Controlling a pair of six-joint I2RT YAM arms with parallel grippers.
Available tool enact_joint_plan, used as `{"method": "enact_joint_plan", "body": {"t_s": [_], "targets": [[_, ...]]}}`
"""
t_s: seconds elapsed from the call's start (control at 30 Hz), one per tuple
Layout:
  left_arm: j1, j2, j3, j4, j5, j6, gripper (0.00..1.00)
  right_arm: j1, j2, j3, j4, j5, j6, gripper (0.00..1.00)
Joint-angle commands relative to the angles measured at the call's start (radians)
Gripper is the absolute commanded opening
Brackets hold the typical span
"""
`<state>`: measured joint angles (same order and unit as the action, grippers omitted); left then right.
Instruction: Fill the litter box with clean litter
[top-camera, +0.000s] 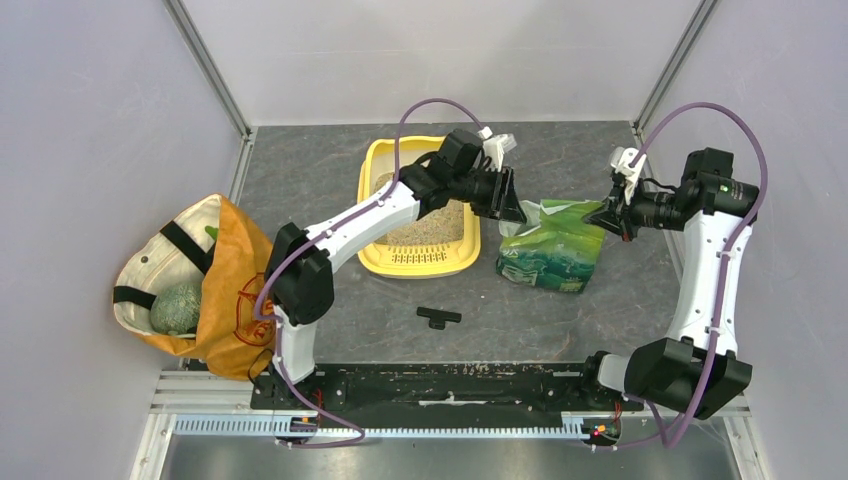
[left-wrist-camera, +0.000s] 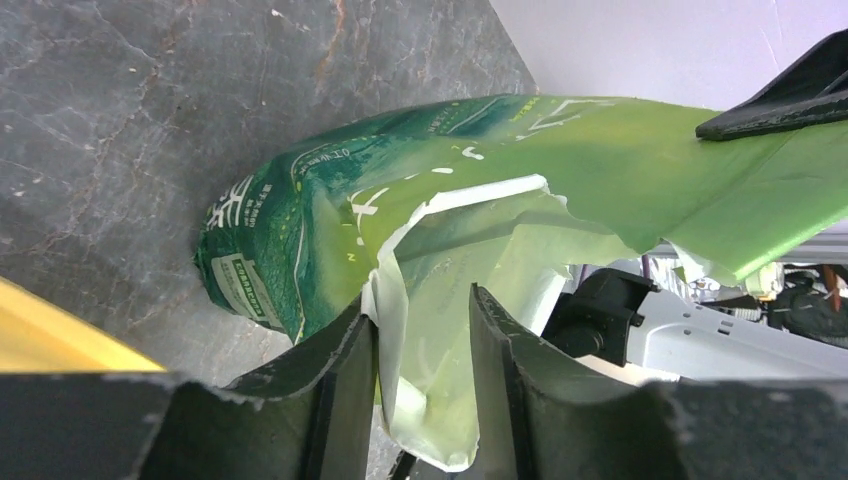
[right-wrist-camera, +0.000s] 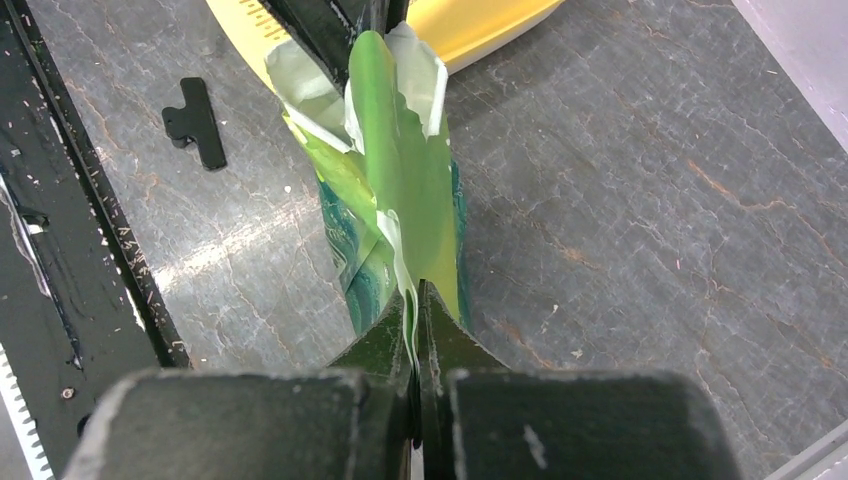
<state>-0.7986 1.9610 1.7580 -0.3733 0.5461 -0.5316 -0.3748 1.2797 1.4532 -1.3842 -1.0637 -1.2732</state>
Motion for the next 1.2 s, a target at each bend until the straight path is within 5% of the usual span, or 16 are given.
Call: {"method": "enact_joint_plan", "body": {"t_s": [0.0, 0.13, 0.27, 0.4, 0.6, 0.87, 1.17], "targets": [[0.005, -0.08, 0.032, -0.002, -0.068, 0.055, 0.45, 0.0, -0.033, 0.014, -0.012, -0.049, -0.032, 0.0], [0.027, -0.149, 0.038, 0.027, -0.098, 0.095, 0.44, 0.001, -0.039, 0.012, -0.021, -0.051, -0.047, 0.0], [0.016, -0.202, 0.045, 0.013, -0.124, 0.167, 0.31, 0.0, -0.04, 0.011, -0.023, -0.055, -0.049, 0.0], [-0.013, -0.157, 0.094, -0.077, -0.107, 0.161, 0.13, 0.001, -0.041, 0.013, -0.024, -0.051, -0.051, 0.0], [-0.037, -0.044, 0.157, -0.117, -0.102, 0.085, 0.02, 0.0, -0.057, 0.001, -0.027, -0.051, -0.054, 0.0], [-0.056, 0.077, 0.201, -0.133, -0.084, 0.004, 0.02, 0.0, -0.061, 0.004, -0.028, -0.05, -0.058, 0.0], [-0.085, 0.147, 0.179, 0.071, 0.038, -0.131, 0.02, 0.001, -0.057, -0.011, -0.035, -0.054, -0.068, 0.0]]}}
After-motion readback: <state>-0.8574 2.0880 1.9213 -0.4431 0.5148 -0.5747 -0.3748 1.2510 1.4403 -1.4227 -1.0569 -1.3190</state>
